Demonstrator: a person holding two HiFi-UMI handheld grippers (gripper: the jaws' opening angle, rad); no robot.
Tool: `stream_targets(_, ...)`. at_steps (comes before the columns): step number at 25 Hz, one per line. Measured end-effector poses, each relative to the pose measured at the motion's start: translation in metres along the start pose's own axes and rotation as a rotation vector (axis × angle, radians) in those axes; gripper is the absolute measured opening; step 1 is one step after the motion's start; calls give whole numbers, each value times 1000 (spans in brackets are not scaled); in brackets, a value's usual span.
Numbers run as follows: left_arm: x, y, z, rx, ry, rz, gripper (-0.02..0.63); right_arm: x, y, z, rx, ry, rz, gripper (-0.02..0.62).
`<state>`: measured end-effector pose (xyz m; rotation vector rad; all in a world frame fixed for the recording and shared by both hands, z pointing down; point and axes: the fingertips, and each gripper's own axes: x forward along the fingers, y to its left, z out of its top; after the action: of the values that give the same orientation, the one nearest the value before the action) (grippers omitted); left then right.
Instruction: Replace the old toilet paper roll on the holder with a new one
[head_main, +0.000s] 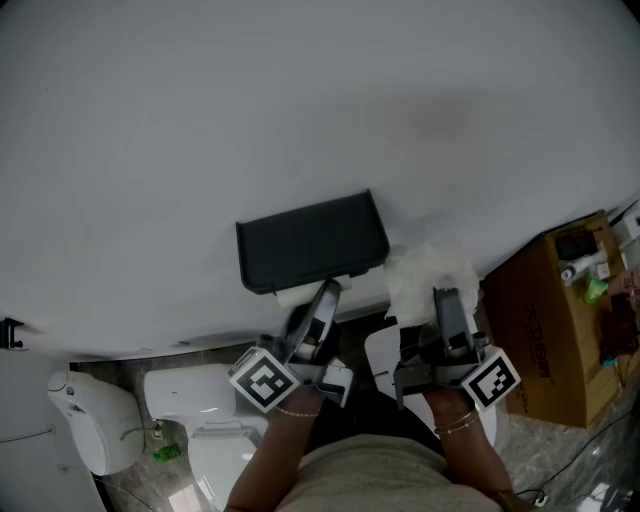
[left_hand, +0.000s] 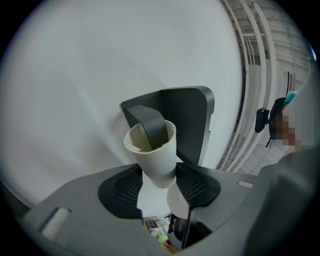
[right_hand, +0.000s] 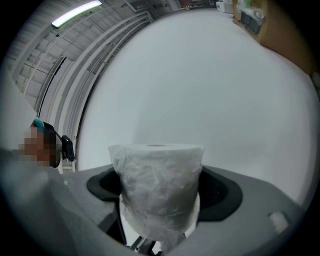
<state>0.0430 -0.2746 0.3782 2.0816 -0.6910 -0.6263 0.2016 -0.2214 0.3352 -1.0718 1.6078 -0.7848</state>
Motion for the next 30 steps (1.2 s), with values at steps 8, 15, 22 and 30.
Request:
stream_targets(8, 12, -6, -6, -6, 25, -46, 210, -2, -1, 5, -15, -7, -9, 434)
stream_targets(15, 25, -11, -20, -1, 65, -65, 210, -7, -6, 18, -25, -29, -27, 434)
stream_targets(22, 40, -19, -35, -31, 92, -95, 210, -10, -9, 34, -22, -56, -26, 434)
stream_targets(30, 56, -24, -47, -35, 137, -133, 210, -14, -10, 47, -43, -97, -35, 434)
